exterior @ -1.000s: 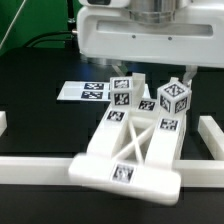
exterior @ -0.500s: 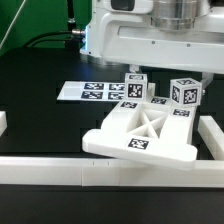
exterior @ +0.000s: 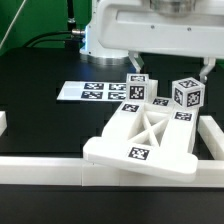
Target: Assemble chair
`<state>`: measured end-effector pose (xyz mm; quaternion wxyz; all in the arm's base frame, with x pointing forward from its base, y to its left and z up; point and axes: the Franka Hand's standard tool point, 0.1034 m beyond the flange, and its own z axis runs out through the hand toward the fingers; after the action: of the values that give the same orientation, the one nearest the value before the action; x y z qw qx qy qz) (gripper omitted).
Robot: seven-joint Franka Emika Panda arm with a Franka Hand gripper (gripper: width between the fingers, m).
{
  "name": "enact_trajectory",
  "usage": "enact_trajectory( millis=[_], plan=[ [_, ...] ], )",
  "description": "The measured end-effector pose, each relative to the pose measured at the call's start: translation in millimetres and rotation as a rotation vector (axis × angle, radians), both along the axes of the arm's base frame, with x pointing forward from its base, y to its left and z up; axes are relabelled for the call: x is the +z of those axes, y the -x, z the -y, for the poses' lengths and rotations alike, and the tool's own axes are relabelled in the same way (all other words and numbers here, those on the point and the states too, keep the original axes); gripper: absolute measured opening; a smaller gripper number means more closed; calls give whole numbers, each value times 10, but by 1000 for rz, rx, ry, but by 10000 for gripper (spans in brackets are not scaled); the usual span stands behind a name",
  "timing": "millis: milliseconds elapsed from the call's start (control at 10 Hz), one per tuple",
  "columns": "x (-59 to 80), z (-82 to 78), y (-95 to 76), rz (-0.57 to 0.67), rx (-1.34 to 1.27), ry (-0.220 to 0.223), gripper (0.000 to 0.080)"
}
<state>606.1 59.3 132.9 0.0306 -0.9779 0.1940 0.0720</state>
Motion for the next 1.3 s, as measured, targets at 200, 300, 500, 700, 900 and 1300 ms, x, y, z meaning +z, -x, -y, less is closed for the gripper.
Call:
enact_trajectory(
  millis=[200, 300, 500, 700, 900, 1300],
  plan=[
    [138, -88, -16, 4, -29, -5, 648],
    [183, -86, -28, 8, -30, -8, 648],
    [151, -78, -19, 4, -31, -6, 648],
    [-25, -4, 36, 43, -42, 8, 648],
    [-300, -30, 254, 68, -39, 26, 648],
    [-112, 17, 188, 76, -35, 12, 648]
  ],
)
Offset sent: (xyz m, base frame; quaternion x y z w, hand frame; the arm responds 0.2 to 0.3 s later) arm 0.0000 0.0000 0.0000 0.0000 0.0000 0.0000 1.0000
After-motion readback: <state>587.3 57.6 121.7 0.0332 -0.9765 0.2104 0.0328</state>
